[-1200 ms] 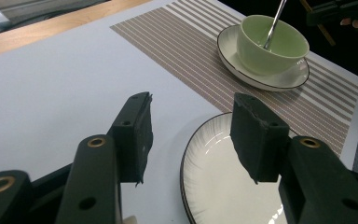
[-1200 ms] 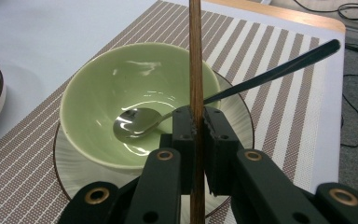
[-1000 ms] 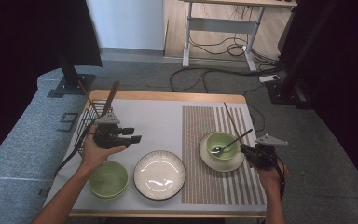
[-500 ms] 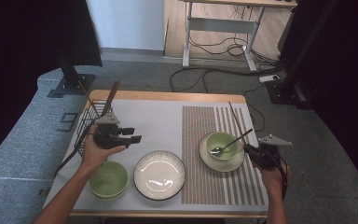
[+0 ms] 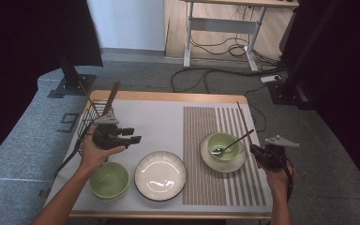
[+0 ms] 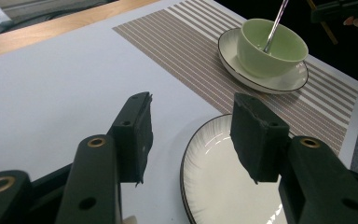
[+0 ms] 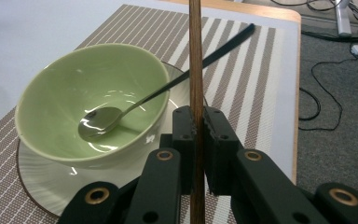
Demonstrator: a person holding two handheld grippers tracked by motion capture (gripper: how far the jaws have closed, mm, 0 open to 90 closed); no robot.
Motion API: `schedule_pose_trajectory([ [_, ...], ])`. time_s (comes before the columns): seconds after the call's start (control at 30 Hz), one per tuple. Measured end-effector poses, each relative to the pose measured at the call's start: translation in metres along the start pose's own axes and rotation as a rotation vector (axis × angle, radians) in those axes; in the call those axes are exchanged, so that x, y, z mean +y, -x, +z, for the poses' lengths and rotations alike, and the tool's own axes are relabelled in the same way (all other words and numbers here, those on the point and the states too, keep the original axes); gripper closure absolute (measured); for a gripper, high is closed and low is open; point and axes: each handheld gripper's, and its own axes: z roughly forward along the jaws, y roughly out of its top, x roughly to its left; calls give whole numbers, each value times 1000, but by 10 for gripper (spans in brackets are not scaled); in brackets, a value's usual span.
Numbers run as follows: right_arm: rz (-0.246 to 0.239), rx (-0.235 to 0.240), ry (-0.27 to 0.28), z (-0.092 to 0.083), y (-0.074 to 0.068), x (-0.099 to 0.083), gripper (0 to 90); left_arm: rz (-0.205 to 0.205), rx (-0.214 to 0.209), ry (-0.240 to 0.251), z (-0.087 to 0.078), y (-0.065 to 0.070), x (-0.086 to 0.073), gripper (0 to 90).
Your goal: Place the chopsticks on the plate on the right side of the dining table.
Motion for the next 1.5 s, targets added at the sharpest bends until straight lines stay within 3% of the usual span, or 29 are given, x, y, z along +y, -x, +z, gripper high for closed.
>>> schedule_pose_trajectory([
  [1.1, 83, -53, 40, -8, 19, -7, 843, 11, 5, -4, -4, 1, 1, 484],
  [1.5, 109, -76, 16, -4, 27, -15, 843, 17, 6, -6, -3, 3, 1, 484],
])
